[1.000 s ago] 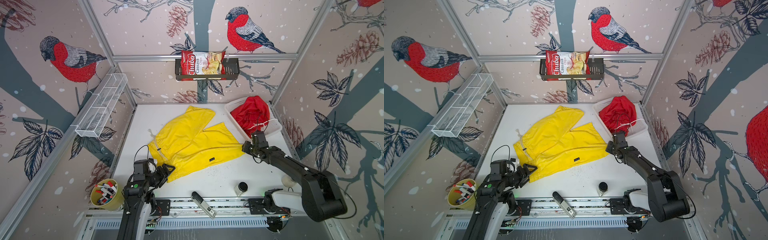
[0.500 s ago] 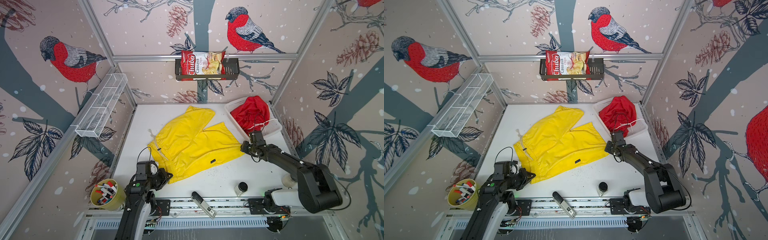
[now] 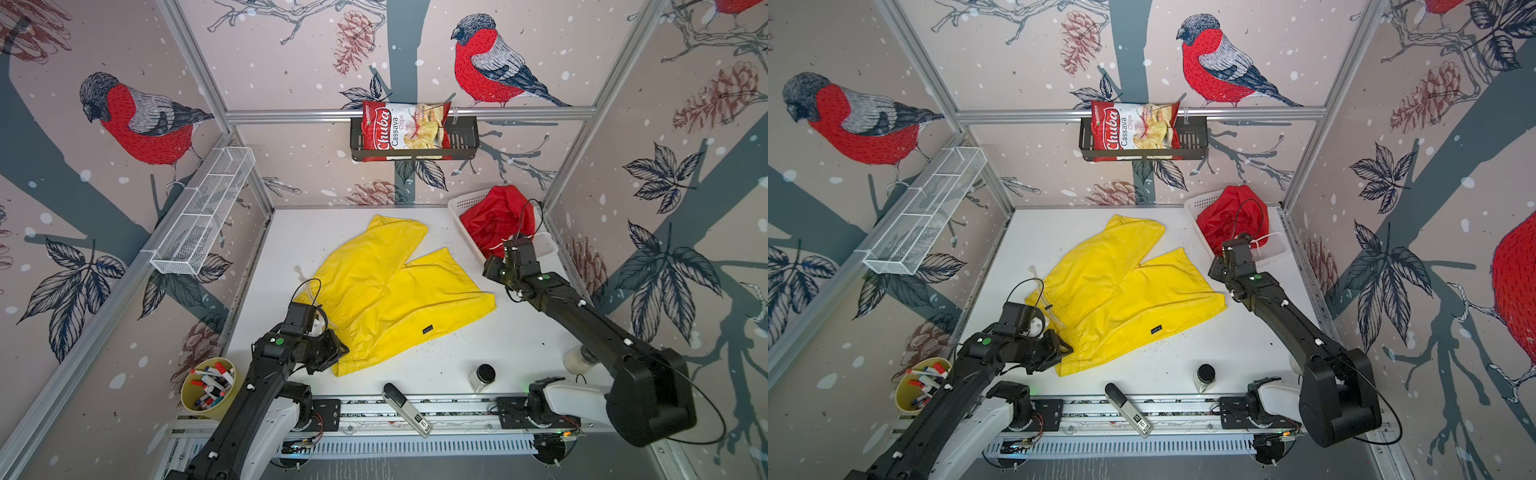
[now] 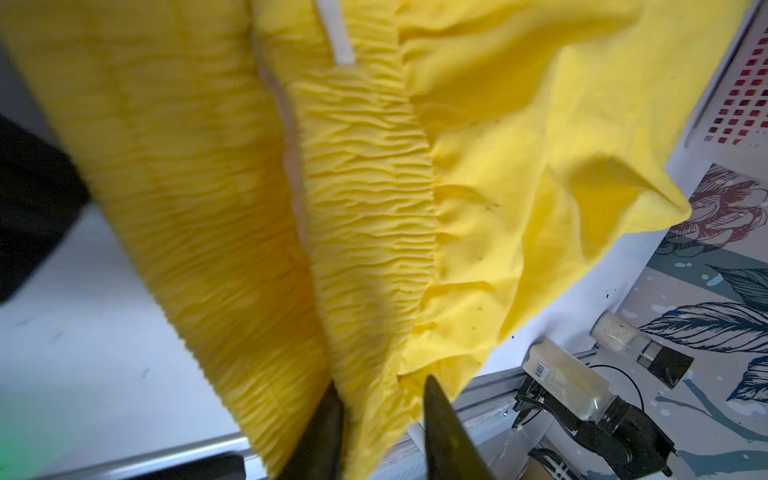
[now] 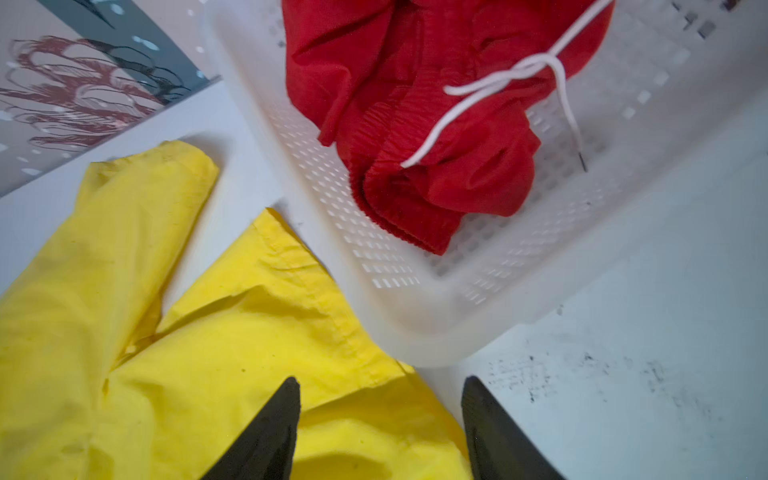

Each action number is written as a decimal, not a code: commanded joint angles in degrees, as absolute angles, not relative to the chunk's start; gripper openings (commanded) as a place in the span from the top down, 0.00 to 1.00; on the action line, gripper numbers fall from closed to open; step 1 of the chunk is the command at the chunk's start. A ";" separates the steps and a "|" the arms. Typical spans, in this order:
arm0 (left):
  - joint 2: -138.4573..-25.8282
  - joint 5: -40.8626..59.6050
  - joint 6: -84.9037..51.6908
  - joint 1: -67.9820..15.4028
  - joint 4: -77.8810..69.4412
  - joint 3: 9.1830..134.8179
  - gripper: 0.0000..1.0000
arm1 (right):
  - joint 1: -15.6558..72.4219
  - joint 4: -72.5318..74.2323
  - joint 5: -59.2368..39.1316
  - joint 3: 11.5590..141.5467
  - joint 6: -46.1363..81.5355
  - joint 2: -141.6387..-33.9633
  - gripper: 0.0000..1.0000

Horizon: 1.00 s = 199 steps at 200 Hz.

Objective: Fold and stack the shorts

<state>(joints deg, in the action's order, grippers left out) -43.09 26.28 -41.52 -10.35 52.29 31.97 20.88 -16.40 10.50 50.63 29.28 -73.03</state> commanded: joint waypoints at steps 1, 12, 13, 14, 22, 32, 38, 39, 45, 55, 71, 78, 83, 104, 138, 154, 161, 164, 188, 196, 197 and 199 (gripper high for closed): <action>-45.72 20.42 -38.43 -10.37 56.97 39.64 0.50 | 24.85 -14.03 14.63 54.32 26.26 -76.84 0.35; -47.85 18.93 -37.75 -10.37 57.30 43.39 0.46 | 26.14 -15.05 15.33 57.97 25.86 -80.95 0.35; -48.05 18.82 -37.73 -10.37 57.30 43.71 0.46 | 26.30 -15.21 15.40 58.39 25.89 -81.30 0.35; -48.28 18.64 -37.67 -10.37 57.30 43.96 0.46 | 26.38 -15.34 15.48 58.72 25.91 -81.65 0.35; -49.70 17.93 -37.41 -10.36 57.16 45.69 0.46 | 26.99 -15.81 15.29 61.17 25.45 -84.58 0.36; -51.13 16.89 -37.47 -10.37 56.03 47.55 0.46 | 27.69 -15.48 14.67 63.83 24.52 -88.29 0.36; -51.93 16.40 -37.77 -10.31 54.66 47.95 0.46 | 28.05 -15.42 14.07 65.67 23.99 -90.47 0.36; -52.07 16.33 -37.74 -10.29 54.36 47.97 0.46 | 28.09 -15.40 14.02 65.97 23.99 -90.81 0.36; -52.93 15.47 -37.71 -10.36 52.80 47.99 0.47 | 28.37 -15.35 13.65 67.92 23.41 -93.26 0.36; -55.05 13.30 -37.99 -10.33 50.83 47.75 0.47 | 28.56 -16.02 13.70 71.45 23.08 -97.56 0.36; -59.82 10.71 -37.96 -10.30 47.26 47.54 0.45 | 28.56 -17.71 13.55 77.41 22.79 -104.29 0.35; -61.99 9.46 -37.98 -10.35 45.64 47.53 0.41 | 28.54 -17.92 13.59 79.46 22.69 -107.03 0.33; -63.35 8.38 -38.18 -10.32 44.65 47.59 0.39 | 28.46 -18.20 13.46 80.99 22.52 -108.70 0.32; -69.23 3.91 -38.78 -10.28 41.63 48.50 0.34 | 28.08 -19.24 13.82 85.90 22.00 -115.34 0.29; -80.78 0.09 -40.16 -10.19 40.39 52.54 0.34 | 26.46 -21.01 11.43 91.84 22.30 -123.05 0.29; -85.37 1.35 -40.29 -10.20 36.62 52.63 0.38 | 26.03 -21.20 9.69 93.27 22.30 -125.18 0.34; -87.14 1.59 -40.43 -10.13 35.17 52.64 0.39 | 25.95 -21.60 9.32 94.08 22.11 -125.93 0.39; -87.85 1.58 -40.57 -10.11 34.69 52.73 0.39 | 25.90 -21.70 9.17 94.36 22.07 -126.17 0.41; -92.61 1.63 -40.78 -9.72 32.20 53.18 0.41 | 25.04 -21.18 6.65 95.42 21.70 -127.39 0.74; -93.83 1.75 -40.83 -9.55 31.46 53.02 0.42 | 24.74 -21.49 6.58 96.05 21.69 -127.82 0.84; -93.93 1.80 -40.80 -9.52 31.38 52.97 0.42 | 24.72 -21.56 6.63 96.19 21.66 -127.81 0.85; -94.15 1.81 -40.83 -9.50 31.25 52.88 0.43 | 24.64 -21.76 6.65 96.38 21.70 -127.88 0.86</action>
<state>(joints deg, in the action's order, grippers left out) -91.64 2.76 -40.29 -9.96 35.20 52.73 25.41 -21.10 8.67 94.83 22.31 -126.96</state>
